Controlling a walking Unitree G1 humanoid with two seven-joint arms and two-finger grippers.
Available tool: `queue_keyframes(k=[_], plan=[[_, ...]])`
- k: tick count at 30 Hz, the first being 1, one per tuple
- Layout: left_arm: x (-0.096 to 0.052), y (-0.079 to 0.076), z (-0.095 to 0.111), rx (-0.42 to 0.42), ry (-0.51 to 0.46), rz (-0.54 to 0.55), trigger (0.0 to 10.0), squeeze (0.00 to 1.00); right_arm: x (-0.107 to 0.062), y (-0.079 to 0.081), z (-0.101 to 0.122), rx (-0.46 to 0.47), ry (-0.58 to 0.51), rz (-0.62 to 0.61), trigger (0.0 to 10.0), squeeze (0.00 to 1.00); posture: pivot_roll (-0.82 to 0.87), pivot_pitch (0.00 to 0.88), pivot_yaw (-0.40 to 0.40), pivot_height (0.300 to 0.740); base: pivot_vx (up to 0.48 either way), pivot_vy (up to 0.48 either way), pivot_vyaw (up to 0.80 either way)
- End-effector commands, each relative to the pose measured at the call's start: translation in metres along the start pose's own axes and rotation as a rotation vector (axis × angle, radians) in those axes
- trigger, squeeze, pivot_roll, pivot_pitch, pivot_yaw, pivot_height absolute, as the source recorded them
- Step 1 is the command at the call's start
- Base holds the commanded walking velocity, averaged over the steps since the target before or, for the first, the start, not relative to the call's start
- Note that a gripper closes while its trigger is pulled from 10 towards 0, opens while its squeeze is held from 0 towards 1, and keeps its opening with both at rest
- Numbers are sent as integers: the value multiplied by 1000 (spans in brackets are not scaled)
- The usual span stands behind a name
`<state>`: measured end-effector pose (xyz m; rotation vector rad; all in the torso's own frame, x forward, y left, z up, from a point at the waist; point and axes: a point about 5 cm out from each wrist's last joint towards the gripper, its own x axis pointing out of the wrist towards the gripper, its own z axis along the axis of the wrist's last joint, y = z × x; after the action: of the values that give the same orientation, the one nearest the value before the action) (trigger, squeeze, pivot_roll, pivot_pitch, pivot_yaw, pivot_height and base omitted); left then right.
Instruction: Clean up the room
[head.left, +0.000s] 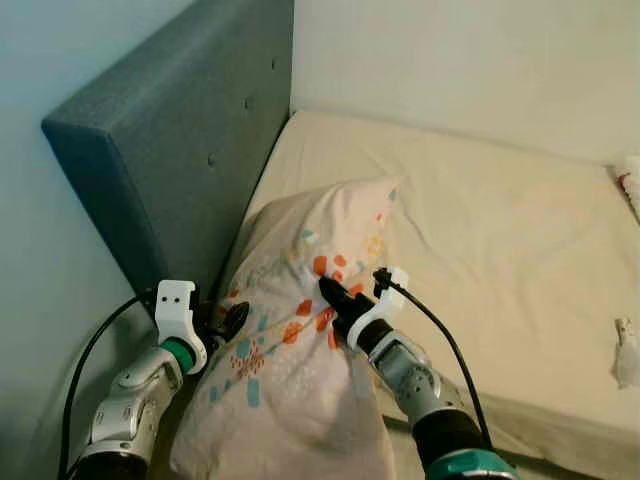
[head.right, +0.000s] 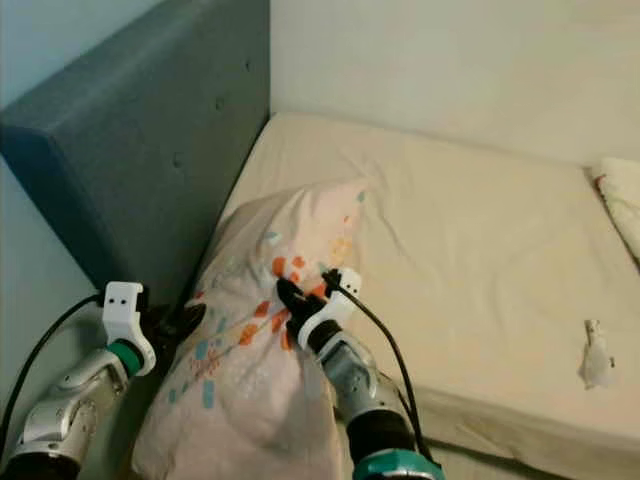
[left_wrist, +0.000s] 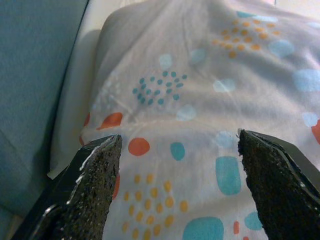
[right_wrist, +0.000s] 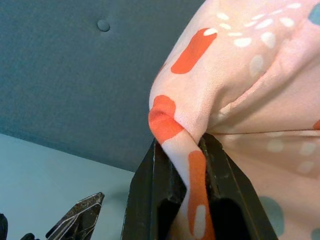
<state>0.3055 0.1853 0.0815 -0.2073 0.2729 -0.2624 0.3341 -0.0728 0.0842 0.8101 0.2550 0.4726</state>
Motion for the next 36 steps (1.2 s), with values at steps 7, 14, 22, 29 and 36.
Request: queue_keyframes(k=[7, 14, 22, 29, 36], plan=[[-1, -3, -7, 2, 17, 7, 10000, 0, 8, 17, -12, 44, -4, 43, 10000, 0, 231, 101, -3, 606, 0, 0, 0], [-4, -2, -10, 1, 23, 12, 10000, 0, 8, 17, -12, 38, -2, 39, 10000, 0, 231, 99, -13, 582, 0, 0, 0], [-6, 0, -9, 0, 21, 17, 10000, 0, 8, 17, -15, 35, 8, 31, 10000, 0, 239, 104, -30, 582, 0, 0, 0], [-9, 1, -11, -6, 22, 29, 10000, 0, 9, 19, -17, 32, 7, 22, 10000, 0, 237, 118, -29, 582, 0, 0, 0], [-15, 3, -16, -8, 35, 36, 10000, 0, 13, 12, 3, 65, -114, -91, 10000, 0, 236, 128, -21, 582, 0, 0, 0]])
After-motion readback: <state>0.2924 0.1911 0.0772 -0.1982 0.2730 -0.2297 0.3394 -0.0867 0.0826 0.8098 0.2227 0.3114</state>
